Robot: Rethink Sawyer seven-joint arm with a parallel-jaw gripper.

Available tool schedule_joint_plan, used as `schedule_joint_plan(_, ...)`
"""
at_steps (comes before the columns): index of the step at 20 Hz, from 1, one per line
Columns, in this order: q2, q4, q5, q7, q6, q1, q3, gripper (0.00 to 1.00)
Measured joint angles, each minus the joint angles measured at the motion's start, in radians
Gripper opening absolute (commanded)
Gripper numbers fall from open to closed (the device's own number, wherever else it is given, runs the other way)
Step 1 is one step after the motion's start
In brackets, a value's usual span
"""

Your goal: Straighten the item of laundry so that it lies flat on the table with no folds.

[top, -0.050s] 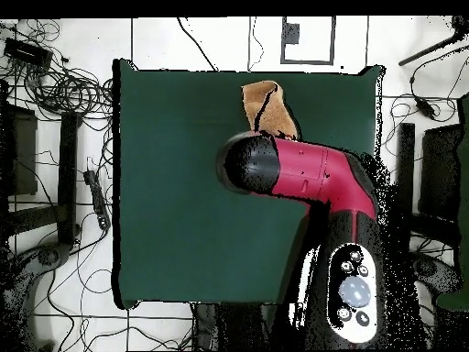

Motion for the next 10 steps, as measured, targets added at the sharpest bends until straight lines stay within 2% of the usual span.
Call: schedule_joint_plan(10, 0.004, 0.064, -0.003, 0.000, -0.094, -0.023, 0.000, 0.00)
